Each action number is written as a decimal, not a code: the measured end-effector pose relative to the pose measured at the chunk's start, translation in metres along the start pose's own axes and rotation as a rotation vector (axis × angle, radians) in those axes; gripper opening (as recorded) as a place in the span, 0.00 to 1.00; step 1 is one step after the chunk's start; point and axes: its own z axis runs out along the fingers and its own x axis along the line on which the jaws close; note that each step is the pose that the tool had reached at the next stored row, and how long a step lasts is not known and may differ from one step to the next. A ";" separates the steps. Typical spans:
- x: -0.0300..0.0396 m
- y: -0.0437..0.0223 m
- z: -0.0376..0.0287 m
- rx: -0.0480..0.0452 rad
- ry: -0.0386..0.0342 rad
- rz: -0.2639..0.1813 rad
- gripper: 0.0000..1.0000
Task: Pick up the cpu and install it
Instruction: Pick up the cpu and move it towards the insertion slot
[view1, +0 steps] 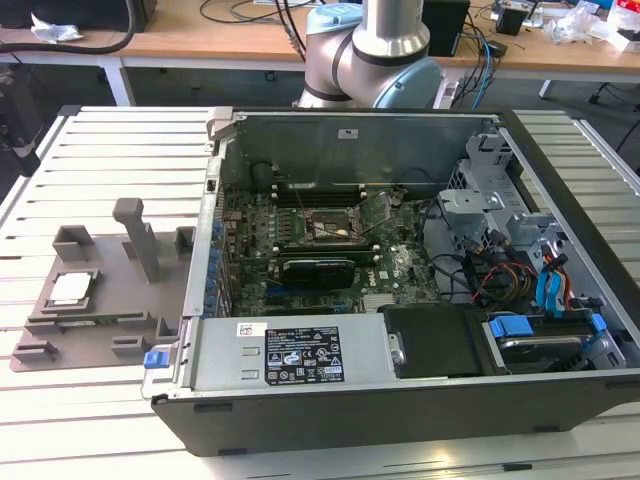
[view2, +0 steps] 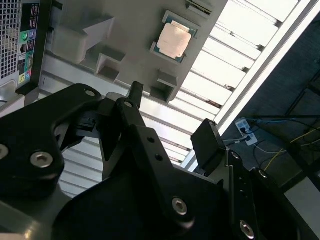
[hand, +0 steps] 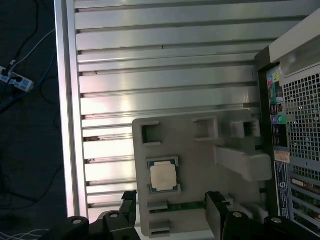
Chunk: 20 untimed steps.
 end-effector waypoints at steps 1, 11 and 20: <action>0.0000 0.0000 0.0008 0.0000 0.0000 0.000 0.66; 0.0003 -0.0005 0.0119 0.0000 0.0000 0.000 0.66; 0.0004 -0.0007 0.0168 0.0371 -0.0007 -0.077 0.66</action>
